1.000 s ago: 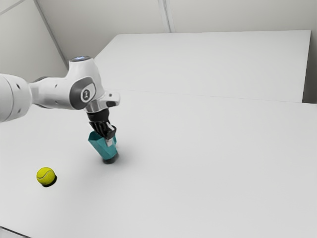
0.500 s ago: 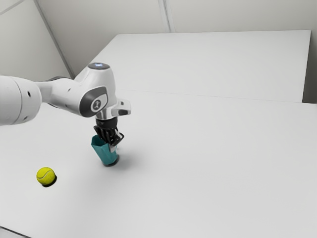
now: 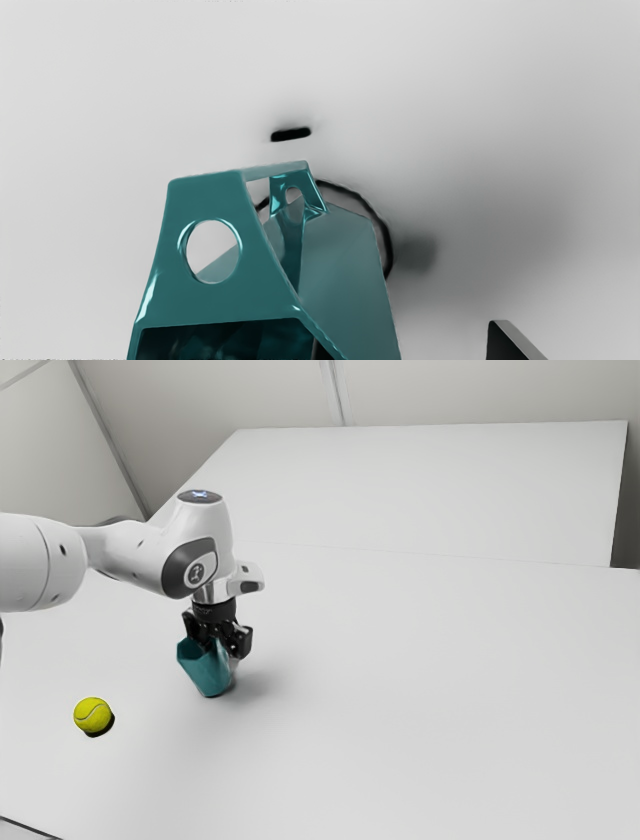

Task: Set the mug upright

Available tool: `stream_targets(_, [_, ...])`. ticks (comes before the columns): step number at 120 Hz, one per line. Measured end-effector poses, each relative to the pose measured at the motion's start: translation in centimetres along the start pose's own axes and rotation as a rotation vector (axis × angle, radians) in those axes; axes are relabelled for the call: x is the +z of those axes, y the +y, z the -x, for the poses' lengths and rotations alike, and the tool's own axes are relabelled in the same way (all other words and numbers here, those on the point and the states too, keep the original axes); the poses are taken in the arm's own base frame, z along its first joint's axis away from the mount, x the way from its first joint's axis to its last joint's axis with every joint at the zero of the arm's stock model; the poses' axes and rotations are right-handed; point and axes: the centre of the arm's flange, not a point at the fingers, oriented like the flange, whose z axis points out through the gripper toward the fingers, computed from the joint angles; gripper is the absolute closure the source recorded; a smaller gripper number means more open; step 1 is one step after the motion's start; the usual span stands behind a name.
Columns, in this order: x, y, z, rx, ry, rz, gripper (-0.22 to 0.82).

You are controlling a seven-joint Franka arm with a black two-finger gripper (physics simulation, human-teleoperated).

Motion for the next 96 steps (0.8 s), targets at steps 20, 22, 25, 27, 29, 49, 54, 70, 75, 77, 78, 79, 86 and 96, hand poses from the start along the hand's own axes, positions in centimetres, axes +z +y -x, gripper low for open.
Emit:
stream_targets(20, [-1.6, -0.5, 0.1, -0.018, 0.030, 0.003, 0.15])
stream_targets(22, [-2.0, -0.6, 0.1, -0.021, 0.037, 0.004, 0.14])
stream_targets(25, [-2.5, -0.8, 0.1, -0.025, 0.047, 0.005, 0.12])
stream_targets(27, [-2.9, -0.9, 0.1, -0.027, 0.054, 0.005, 0.11])
stream_targets(29, [-3.3, -1.0, 0.2, -0.030, 0.060, 0.006, 0.11])
stream_targets(49, [-9.0, -2.1, 0.0, -0.048, 0.153, 0.010, 0.05])
stream_targets(54, [-10.5, -2.4, -0.1, -0.049, 0.173, 0.011, 0.04])
stream_targets(70, [-15.6, -3.4, -0.4, -0.054, 0.228, 0.010, 0.02])
stream_targets(75, [-17.4, -3.7, -0.2, -0.056, 0.244, 0.010, 0.02])
stream_targets(77, [-18.3, -3.8, -0.1, -0.057, 0.251, 0.010, 0.02])
stream_targets(78, [-18.7, -3.9, -0.1, -0.058, 0.254, 0.009, 0.02])
stream_targets(79, [-19.0, -4.0, -0.1, -0.058, 0.257, 0.009, 0.01])
stream_targets(86, [-21.2, -4.4, 0.3, -0.061, 0.268, 0.009, 0.01])
stream_targets(96, [-23.2, -4.8, 0.8, -0.062, 0.265, 0.012, 0.01])
